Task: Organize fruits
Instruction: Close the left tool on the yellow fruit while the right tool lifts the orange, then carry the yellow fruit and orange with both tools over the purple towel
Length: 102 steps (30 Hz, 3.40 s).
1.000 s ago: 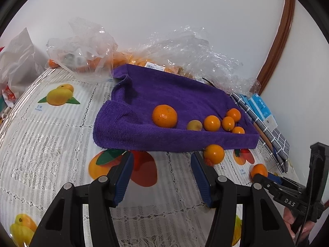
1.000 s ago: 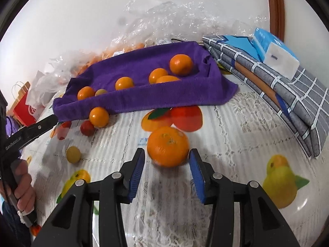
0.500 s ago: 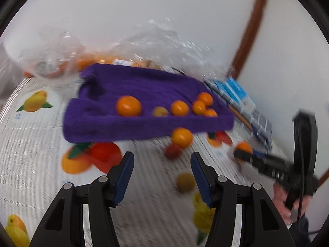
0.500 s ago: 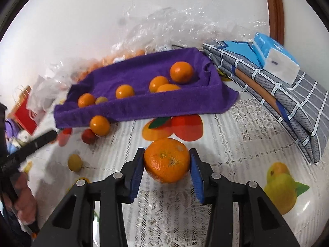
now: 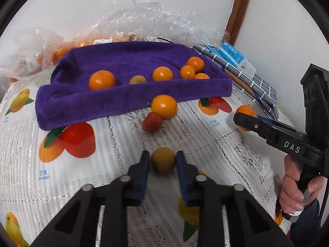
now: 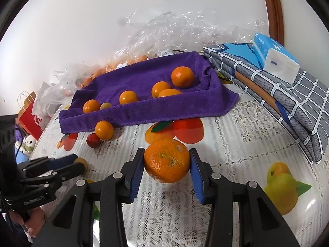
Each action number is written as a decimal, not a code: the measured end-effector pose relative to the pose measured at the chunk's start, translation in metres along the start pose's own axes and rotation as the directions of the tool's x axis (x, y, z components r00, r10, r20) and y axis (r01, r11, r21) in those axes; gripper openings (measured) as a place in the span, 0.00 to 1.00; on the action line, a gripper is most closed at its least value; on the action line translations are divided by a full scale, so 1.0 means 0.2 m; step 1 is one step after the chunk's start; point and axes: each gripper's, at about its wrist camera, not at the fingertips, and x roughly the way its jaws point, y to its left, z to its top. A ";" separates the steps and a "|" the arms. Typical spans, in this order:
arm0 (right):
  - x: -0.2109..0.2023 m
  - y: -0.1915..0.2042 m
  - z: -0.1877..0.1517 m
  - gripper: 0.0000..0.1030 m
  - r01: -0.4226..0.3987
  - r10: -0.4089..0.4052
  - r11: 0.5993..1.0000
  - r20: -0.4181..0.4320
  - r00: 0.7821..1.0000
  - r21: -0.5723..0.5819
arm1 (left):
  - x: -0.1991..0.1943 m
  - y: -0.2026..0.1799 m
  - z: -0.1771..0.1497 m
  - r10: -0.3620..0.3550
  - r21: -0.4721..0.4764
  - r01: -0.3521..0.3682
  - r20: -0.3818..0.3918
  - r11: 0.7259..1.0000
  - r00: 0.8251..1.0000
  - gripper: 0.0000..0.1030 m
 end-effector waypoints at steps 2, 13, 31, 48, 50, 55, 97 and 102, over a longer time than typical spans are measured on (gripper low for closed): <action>0.00 0.00 0.00 0.41 0.000 0.000 1.000 0.001 1.000 -0.001 | -0.02 0.02 -0.01 -0.040 -0.013 0.041 0.016 0.999 0.999 0.23; 0.00 0.01 -0.01 0.41 -0.010 0.010 1.000 0.006 1.000 0.000 | -0.09 0.10 -0.02 -0.085 -0.103 0.098 0.118 0.990 0.989 0.23; -0.01 0.01 -0.01 0.41 -0.010 0.010 1.000 0.012 1.000 -0.006 | -0.15 0.12 -0.03 -0.042 -0.133 0.070 0.202 0.989 0.978 0.23; -0.05 0.00 -0.01 0.41 -0.041 0.040 0.999 0.046 0.998 0.010 | -0.25 0.15 -0.03 0.070 -0.178 -0.013 0.318 0.984 0.946 0.23; -0.04 0.00 -0.01 0.41 -0.041 0.041 0.999 0.043 0.998 0.011 | -0.25 0.16 -0.03 0.077 -0.189 -0.016 0.319 0.982 0.945 0.23; -0.05 -0.02 0.03 0.41 -0.068 0.068 0.997 0.021 0.997 0.032 | -0.31 0.19 -0.01 0.100 -0.252 -0.015 0.329 0.968 0.939 0.23; 0.35 -0.13 0.50 0.41 -0.012 0.014 0.998 0.034 0.999 -0.054 | 0.01 0.51 0.35 0.212 -0.401 -0.051 0.368 0.915 0.905 0.23; 0.38 -0.14 0.50 0.41 0.000 0.001 0.999 0.019 1.000 -0.046 | 0.04 0.50 0.36 0.221 -0.387 -0.076 0.346 0.919 0.912 0.23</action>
